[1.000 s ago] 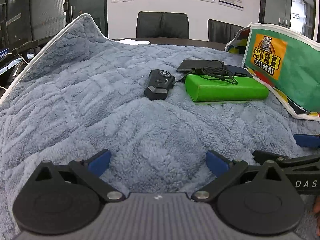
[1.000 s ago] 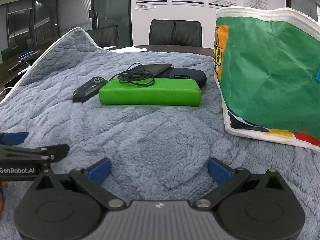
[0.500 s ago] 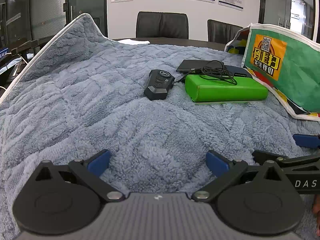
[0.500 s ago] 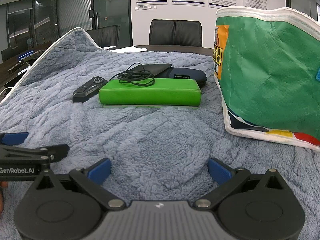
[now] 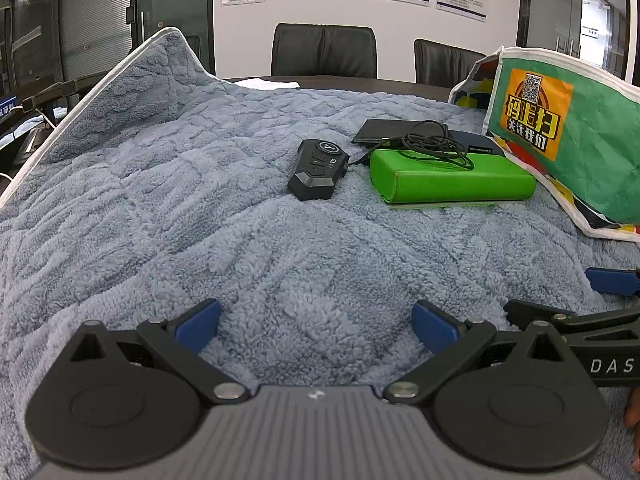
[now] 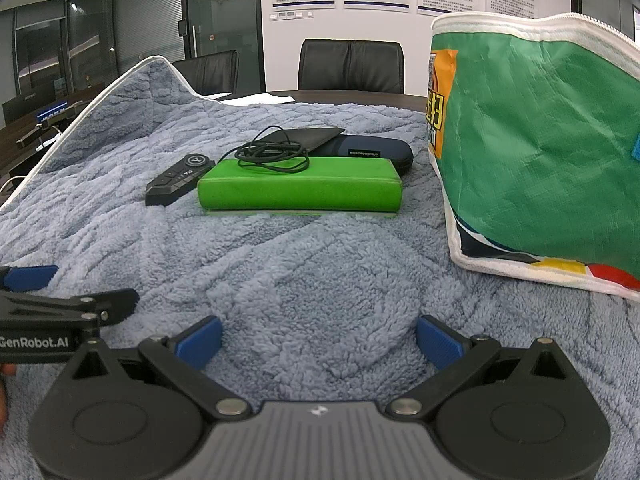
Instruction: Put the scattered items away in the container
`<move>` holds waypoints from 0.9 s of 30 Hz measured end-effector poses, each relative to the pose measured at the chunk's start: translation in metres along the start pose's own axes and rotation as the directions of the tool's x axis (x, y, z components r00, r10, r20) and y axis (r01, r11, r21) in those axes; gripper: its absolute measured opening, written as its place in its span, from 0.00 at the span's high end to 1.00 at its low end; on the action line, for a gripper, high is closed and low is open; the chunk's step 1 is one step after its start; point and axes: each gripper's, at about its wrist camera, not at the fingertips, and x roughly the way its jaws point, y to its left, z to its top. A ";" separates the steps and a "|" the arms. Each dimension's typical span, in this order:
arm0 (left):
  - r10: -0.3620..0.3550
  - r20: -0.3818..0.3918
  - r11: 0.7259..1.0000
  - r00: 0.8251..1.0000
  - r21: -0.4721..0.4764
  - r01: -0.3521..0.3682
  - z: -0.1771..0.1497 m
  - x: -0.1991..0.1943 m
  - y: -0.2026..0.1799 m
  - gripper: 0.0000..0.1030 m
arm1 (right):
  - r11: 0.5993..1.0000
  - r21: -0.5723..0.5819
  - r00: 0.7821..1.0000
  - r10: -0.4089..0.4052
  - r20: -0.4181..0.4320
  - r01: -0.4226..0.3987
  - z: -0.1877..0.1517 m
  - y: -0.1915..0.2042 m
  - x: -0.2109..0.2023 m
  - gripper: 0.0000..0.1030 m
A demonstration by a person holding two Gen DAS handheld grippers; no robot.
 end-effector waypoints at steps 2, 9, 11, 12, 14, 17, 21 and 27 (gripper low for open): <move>0.000 0.000 1.000 1.000 0.000 0.000 0.000 0.000 0.000 0.00 | 1.000 0.001 1.000 0.002 0.000 -0.002 0.000 0.000 0.000 0.00; 0.000 0.000 1.000 1.000 0.000 0.000 0.000 0.000 0.000 0.00 | 1.000 0.003 1.000 0.005 0.000 -0.005 0.000 0.000 -0.001 0.00; 0.000 0.000 1.000 1.000 0.000 0.000 0.000 0.000 0.000 0.00 | 1.000 0.004 1.000 0.005 0.000 -0.005 0.000 0.000 -0.001 0.00; 0.000 0.000 1.000 1.000 0.000 0.000 0.000 0.000 0.000 0.00 | 1.000 0.004 1.000 0.005 0.000 -0.005 0.000 0.000 -0.001 0.00; 0.000 0.001 1.000 1.000 0.000 0.000 0.000 0.000 0.000 0.00 | 1.000 0.003 1.000 0.005 0.000 -0.005 0.000 0.000 -0.001 0.00; -0.001 0.001 1.000 1.000 0.000 0.001 0.000 0.000 0.000 0.00 | 1.000 0.002 1.000 0.004 -0.001 -0.004 0.000 0.000 -0.001 0.00; -0.001 0.001 1.000 1.000 0.000 0.001 0.000 0.000 0.000 0.00 | 1.000 0.000 1.000 0.002 -0.003 -0.002 0.000 0.001 -0.001 0.00; -0.001 -0.008 1.000 1.000 0.003 0.001 0.001 0.002 0.000 0.00 | 1.000 -0.004 1.000 0.003 -0.009 -0.003 0.001 0.001 -0.001 0.00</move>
